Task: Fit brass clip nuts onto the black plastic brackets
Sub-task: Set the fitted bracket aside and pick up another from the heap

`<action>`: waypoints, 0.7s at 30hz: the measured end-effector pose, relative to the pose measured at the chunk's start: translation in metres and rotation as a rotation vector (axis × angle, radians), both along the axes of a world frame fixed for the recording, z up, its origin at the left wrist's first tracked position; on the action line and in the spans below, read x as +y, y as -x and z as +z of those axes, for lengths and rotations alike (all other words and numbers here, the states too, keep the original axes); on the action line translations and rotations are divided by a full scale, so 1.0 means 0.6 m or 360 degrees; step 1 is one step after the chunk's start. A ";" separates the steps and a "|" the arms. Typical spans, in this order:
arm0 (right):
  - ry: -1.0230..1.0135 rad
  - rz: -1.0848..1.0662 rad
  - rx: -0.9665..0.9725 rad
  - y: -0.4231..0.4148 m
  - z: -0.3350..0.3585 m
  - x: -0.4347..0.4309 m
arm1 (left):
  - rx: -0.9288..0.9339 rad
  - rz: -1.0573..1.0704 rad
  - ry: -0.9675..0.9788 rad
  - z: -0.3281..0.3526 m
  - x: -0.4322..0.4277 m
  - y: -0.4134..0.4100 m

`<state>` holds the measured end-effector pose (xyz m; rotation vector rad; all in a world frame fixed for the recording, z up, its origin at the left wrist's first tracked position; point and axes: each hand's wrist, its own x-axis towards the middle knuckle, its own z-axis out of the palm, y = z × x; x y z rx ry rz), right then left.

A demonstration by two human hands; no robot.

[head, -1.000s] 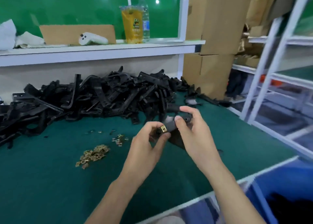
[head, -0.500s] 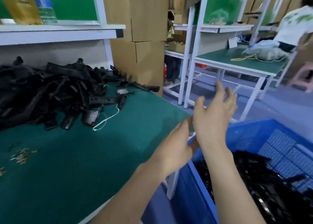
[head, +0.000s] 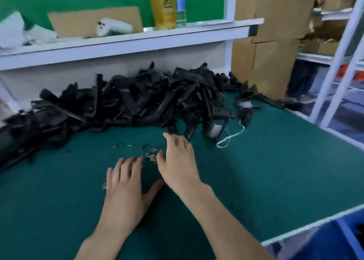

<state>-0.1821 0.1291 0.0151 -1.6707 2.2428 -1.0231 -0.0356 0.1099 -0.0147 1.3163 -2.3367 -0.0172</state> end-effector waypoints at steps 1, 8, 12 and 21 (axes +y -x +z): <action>-0.0066 0.0045 0.0044 -0.020 -0.012 -0.022 | -0.0014 0.0082 -0.0019 -0.004 -0.010 -0.029; -0.0161 0.0274 -0.0290 -0.085 -0.040 -0.134 | 0.0070 0.0216 -0.0482 -0.013 -0.075 -0.083; -0.0147 0.0471 -0.0559 -0.090 -0.048 -0.156 | 0.0100 0.0048 -0.0520 -0.016 -0.107 -0.056; 0.0212 0.0249 -0.0540 -0.068 -0.055 -0.171 | -0.0017 -0.0004 -0.0412 -0.012 -0.167 -0.021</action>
